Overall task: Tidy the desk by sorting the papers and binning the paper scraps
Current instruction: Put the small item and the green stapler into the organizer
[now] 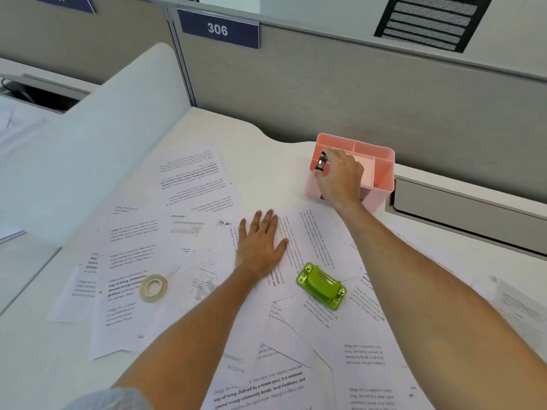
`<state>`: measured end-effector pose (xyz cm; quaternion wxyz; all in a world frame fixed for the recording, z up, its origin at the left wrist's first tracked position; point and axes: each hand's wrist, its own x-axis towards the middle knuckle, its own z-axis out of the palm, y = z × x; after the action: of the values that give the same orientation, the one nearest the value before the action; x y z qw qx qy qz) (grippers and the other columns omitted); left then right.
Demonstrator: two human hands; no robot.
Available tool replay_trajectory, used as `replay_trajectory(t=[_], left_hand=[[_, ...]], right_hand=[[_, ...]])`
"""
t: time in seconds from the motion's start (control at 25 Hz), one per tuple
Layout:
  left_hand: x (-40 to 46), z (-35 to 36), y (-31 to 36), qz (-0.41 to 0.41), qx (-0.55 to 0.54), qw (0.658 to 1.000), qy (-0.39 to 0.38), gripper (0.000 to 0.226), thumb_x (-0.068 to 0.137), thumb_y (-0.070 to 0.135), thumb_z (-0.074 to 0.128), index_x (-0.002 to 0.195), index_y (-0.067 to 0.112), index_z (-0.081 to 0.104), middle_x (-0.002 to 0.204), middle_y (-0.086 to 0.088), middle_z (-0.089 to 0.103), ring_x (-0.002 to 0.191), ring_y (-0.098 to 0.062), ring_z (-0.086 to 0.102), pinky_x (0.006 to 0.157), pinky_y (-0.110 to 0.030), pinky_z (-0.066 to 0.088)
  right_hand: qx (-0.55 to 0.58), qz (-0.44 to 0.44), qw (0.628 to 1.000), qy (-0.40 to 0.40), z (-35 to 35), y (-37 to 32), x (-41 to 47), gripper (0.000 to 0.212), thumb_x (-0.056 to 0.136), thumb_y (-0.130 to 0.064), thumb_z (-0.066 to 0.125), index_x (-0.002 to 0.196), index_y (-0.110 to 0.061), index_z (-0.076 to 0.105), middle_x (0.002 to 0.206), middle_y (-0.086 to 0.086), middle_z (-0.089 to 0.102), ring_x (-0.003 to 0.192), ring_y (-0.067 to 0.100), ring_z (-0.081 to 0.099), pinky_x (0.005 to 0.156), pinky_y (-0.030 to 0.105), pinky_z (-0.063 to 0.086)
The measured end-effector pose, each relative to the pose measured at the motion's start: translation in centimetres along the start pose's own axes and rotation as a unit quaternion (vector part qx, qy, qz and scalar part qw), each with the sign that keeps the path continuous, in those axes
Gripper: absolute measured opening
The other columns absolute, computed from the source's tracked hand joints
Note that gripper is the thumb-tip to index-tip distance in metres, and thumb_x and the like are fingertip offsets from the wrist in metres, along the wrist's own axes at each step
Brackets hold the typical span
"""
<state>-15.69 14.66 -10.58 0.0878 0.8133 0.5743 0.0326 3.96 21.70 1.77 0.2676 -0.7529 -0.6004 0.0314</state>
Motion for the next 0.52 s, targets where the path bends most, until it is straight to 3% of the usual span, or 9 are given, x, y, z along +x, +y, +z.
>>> replay_trajectory(t=[0.24,0.36,0.52], left_hand=[[0.0,0.0,0.0,-0.002,0.000,1.000,0.002,0.075,0.092,0.062,0.010,0.154,0.019,0.008,0.164,0.004,0.006,0.151,-0.020,0.001,0.120,-0.049,-0.003],[0.0,0.1,0.0,0.001,0.007,1.000,-0.002,0.075,0.093,0.062,0.009,0.154,0.019,0.008,0.164,0.003,0.005,0.151,-0.020,0.000,0.120,-0.049,-0.003],[0.1,0.0,-0.1,0.001,0.003,1.000,-0.014,0.073,0.094,0.061,0.013,0.154,0.018,0.009,0.164,0.003,0.004,0.151,-0.020,-0.002,0.120,-0.049,-0.004]], right_hand=[[0.027,0.011,1.000,0.001,-0.4,1.2,-1.5,0.047,0.085,-0.014,0.060,0.132,-0.012,0.055,0.135,0.006,0.057,0.124,0.029,0.048,0.107,0.045,0.031],[0.095,0.022,0.995,0.020,-1.1,1.9,-4.5,0.044,0.086,-0.013,0.061,0.130,-0.012,0.057,0.132,0.006,0.059,0.120,0.026,0.052,0.104,0.041,0.040],[0.102,0.047,0.993,-0.037,-1.5,4.0,-10.3,0.037,0.087,-0.016,0.061,0.124,-0.013,0.061,0.123,0.003,0.063,0.112,0.023,0.057,0.096,0.038,0.047]])
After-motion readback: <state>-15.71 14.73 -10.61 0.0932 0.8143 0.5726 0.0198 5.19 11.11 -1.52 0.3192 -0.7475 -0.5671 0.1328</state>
